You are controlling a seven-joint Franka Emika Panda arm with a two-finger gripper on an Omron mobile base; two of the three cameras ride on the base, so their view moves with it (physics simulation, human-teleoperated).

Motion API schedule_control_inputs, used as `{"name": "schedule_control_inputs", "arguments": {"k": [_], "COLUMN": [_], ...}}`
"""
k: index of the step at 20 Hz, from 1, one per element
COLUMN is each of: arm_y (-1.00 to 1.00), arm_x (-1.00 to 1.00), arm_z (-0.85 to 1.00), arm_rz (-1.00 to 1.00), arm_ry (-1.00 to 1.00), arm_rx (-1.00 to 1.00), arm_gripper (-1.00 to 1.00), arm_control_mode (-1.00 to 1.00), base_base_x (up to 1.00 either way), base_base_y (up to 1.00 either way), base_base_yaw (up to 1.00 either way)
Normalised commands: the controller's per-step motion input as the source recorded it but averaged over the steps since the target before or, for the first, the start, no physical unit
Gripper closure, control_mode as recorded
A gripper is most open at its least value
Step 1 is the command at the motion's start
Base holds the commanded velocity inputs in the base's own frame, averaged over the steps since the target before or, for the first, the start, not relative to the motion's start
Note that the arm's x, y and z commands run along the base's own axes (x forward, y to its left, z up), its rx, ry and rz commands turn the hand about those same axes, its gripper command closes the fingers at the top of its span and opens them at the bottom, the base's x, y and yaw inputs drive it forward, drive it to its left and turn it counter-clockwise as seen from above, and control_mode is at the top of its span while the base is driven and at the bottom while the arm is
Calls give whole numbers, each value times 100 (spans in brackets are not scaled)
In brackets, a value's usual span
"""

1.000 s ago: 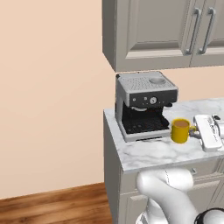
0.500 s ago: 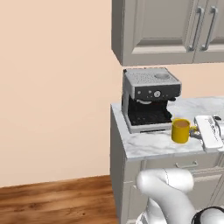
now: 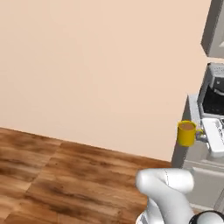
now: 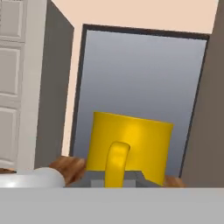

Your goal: Pick up the brewed coffee from the coffee machine and place it next to the breakfast plate on the dining counter.

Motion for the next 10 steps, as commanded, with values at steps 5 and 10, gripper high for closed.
{"name": "schedule_control_inputs", "arguments": {"k": [5, 10], "arm_y": [0, 0], "arm_x": [0, 0], "arm_z": [0, 0], "arm_rz": [0, 0], "arm_ry": [0, 0], "arm_rx": [0, 0], "arm_gripper": [100, 100], "arm_control_mode": [100, 100], "base_base_x": [0, 11], "base_base_y": [46, 37], "base_base_yaw": [86, 75]}}
